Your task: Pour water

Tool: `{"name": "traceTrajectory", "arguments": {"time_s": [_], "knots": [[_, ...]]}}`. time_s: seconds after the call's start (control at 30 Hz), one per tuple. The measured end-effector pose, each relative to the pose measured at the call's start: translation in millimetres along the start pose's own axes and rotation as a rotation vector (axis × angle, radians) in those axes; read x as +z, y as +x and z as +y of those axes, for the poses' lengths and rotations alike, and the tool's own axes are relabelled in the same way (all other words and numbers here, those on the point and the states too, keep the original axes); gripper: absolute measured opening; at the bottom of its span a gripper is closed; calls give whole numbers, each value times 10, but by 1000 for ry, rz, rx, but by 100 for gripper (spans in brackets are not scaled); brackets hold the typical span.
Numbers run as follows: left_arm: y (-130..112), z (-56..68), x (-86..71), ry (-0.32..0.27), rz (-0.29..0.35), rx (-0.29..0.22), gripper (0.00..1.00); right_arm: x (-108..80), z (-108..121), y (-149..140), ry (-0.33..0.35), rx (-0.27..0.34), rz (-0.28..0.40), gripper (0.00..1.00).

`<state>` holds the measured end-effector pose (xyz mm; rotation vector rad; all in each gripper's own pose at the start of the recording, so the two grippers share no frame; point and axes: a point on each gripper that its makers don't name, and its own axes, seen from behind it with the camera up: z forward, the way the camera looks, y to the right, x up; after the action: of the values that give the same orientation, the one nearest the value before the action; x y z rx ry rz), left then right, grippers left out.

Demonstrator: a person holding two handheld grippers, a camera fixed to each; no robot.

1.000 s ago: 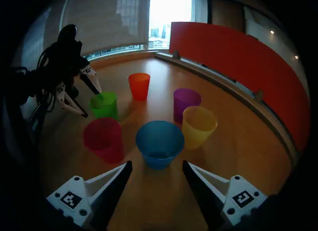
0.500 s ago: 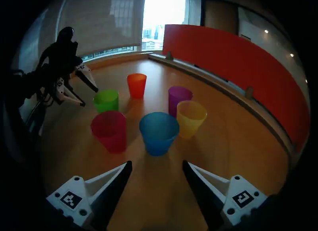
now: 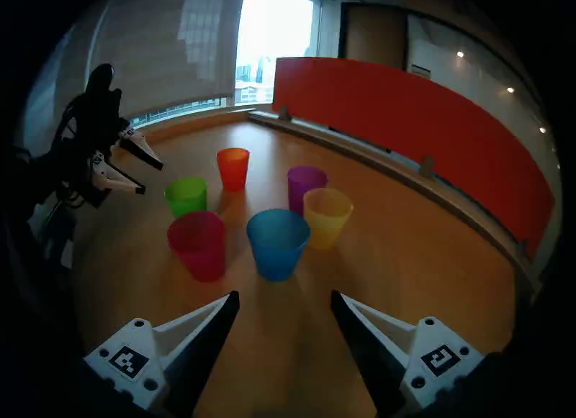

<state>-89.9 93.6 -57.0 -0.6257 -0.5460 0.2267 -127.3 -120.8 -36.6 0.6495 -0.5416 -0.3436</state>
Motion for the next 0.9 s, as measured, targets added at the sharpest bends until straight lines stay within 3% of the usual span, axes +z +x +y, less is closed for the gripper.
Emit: {"name": "traceTrajectory", "arguments": {"time_s": [0.27,0.57,0.67,0.9], "knots": [[130,-30,-83,36,79,-52,89,-138,106,97,-77,43,60,98],[292,-285,-205,133,182,-123,89,-258,287,246,-188,86,143,98],[334,-404,-263,185,212,-126,89,-295,368,284,-232,101,173,98],[374,-517,-330,249,262,-145,89,-395,499,387,-317,135,244,98]]}}
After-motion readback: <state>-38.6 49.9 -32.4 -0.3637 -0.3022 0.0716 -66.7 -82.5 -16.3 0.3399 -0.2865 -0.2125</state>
